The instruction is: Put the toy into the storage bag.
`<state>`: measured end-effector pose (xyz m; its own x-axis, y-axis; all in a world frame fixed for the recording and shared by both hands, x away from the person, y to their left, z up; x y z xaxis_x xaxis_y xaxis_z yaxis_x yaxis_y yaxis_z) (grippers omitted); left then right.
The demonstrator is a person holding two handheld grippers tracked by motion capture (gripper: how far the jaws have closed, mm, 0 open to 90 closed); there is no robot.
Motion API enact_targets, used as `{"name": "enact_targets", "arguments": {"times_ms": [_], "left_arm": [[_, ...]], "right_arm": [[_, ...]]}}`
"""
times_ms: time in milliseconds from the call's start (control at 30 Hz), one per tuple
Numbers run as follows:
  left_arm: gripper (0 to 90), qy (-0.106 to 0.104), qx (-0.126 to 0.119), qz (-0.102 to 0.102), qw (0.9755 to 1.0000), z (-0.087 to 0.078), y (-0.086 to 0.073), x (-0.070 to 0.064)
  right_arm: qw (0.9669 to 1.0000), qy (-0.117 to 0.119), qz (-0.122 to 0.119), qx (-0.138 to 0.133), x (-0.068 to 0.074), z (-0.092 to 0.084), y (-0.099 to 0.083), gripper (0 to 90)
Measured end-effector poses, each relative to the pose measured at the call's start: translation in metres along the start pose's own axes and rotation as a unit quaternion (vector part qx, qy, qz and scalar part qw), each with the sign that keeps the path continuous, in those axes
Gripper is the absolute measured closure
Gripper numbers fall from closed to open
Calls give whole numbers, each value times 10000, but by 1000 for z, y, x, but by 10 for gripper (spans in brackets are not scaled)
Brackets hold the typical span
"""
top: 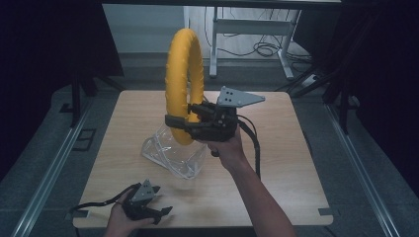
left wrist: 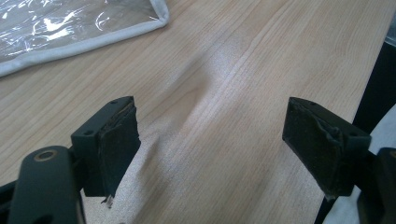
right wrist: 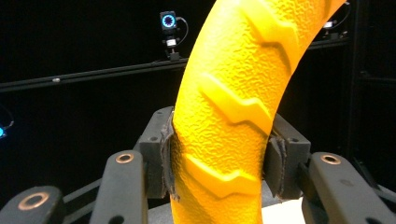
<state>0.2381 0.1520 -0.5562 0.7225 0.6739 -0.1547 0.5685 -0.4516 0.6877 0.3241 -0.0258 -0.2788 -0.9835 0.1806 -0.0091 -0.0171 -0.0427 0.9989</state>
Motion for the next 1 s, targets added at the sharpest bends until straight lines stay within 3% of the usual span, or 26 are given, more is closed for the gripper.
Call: {"name": "enact_targets", "arguments": {"times_ms": [1000], "left_arm": [[185, 40, 17, 7, 10000, 1, -1, 0]], "right_arm": [[9989, 243, 371, 143, -2, 13, -30, 510]]}}
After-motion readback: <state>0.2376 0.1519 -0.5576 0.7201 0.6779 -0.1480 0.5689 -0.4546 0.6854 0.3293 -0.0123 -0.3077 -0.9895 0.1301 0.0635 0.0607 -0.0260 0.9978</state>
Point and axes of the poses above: each handheld gripper's, and its own axes: z roughly forward along the jaws, y roughly out of its top, x roughly to its left, the point moved 5 cm from there along z, roughly forward along the jaws, and after that the axes turned 9 degrees about -z, right-handed, at the moved point
